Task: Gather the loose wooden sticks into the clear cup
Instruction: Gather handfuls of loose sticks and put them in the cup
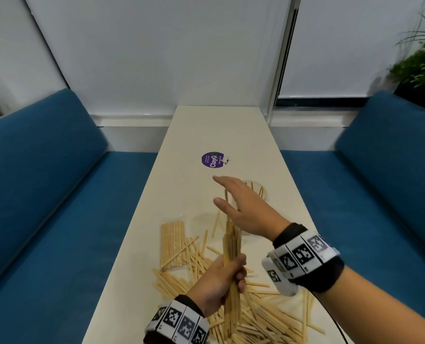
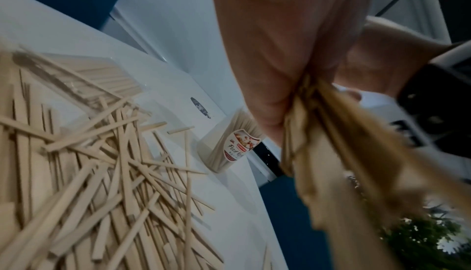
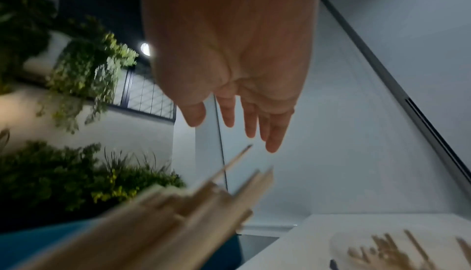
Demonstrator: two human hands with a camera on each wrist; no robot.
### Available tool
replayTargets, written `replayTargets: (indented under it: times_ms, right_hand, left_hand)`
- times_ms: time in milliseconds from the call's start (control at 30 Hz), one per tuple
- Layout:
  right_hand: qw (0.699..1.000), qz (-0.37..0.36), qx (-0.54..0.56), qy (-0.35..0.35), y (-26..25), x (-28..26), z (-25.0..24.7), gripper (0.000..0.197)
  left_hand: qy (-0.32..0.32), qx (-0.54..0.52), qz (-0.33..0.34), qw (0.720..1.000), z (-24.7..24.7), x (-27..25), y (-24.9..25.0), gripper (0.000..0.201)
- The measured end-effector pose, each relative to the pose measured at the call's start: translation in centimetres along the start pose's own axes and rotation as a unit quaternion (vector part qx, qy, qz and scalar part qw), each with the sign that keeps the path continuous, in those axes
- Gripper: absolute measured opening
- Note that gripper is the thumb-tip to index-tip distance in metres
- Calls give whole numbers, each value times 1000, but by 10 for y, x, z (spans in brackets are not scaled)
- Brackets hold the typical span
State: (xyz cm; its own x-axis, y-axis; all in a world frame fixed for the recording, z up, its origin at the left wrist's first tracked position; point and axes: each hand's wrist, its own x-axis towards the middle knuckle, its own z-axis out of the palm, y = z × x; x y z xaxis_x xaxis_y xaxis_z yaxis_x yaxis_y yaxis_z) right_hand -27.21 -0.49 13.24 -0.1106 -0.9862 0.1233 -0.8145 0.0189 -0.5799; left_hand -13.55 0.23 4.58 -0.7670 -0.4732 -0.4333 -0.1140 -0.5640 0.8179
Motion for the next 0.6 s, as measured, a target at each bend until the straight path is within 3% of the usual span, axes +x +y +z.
replayTargets:
  times_ms: [67, 167, 300, 367, 433, 500, 533, 600]
  right_hand:
    - [999, -1, -29, -28, 3, 8, -3, 52]
    - [996, 11, -46, -74, 4, 8, -1, 36]
    - [990, -6, -67, -127, 3, -4, 12, 48]
    - [994, 1, -17, -112, 7, -7, 14, 44]
    - [995, 27, 90, -27, 11, -12, 16, 41]
    - [967, 106, 219, 79, 16, -22, 22, 42]
    - [938, 170, 286, 98, 18, -27, 27, 43]
    - [854, 308, 417, 49, 22, -38, 37, 47]
  left_hand:
    - [-29, -4, 2, 1000, 2, -3, 1, 22]
    - [-30, -22, 14, 999, 4, -4, 6, 25]
    - [-5, -59, 15, 998, 2, 1, 9, 26]
    - [7, -57, 21, 998, 2, 2, 7, 26]
    - [35, -57, 41, 997, 4, 2, 8, 25]
    - [82, -40, 98, 991, 3, 3, 14, 29]
    - [111, -26, 137, 984, 2, 4, 18, 32]
    - [164, -10, 217, 962, -1, 5, 28, 34]
